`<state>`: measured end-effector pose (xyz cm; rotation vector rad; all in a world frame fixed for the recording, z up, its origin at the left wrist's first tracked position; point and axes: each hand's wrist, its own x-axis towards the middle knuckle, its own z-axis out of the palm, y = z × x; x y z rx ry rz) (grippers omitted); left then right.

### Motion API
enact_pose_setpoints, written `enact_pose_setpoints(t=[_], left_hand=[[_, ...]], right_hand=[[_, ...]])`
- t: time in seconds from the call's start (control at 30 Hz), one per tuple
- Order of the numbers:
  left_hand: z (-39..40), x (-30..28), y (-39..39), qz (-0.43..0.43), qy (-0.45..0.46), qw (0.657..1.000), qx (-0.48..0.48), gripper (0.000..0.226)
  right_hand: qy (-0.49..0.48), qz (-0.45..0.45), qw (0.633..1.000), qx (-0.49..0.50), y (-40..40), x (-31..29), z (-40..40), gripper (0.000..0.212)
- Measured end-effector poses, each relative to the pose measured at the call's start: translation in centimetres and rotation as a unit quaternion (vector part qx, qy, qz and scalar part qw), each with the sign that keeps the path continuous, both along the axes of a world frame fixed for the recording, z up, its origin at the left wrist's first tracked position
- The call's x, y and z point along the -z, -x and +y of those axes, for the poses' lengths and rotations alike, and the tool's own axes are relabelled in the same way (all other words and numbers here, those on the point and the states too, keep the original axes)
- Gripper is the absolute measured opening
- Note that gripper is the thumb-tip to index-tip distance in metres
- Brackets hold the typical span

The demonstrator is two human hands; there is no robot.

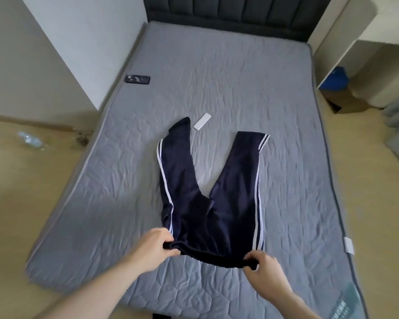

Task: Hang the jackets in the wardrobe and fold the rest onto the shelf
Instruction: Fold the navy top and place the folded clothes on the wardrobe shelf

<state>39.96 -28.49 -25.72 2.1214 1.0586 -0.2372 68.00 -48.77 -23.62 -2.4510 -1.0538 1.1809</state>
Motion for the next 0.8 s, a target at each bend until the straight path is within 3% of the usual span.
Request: enact_pose_setpoints(t=[0.13, 0.27, 0.47, 0.57, 0.7, 0.8], left_hand=[[-5.0, 10.7, 2.8, 0.059, 0.031, 0.997, -0.024, 0.054], [-9.3, 17.8, 4.8, 0.099, 0.062, 0.993, -0.022, 0.046], [-14.1, 21.0, 6.3, 0.145, 0.067, 0.986, -0.049, 0.023], [-15.2, 21.6, 6.9, 0.155, 0.093, 0.983, -0.042, 0.016], [-15.6, 23.2, 7.4, 0.187, 0.145, 0.972, -0.013, 0.052], [-15.1, 24.0, 6.4, 0.159, 0.142, 0.967, -0.138, 0.068]], right_hand=[[0.088, 0.03, 0.995, -0.032, 3.1, 10.5, -4.1, 0.017], [0.159, 0.04, 0.984, -0.063, 5.7, 17.8, -7.9, 0.019], [0.189, 0.031, 0.978, -0.08, 8.0, 21.4, -11.1, 0.019], [0.206, 0.025, 0.972, -0.11, 8.0, 22.2, -11.7, 0.036], [0.259, 0.061, 0.95, -0.164, 7.9, 23.6, -11.8, 0.059], [0.235, 0.071, 0.963, -0.111, 7.9, 24.6, -11.3, 0.061]])
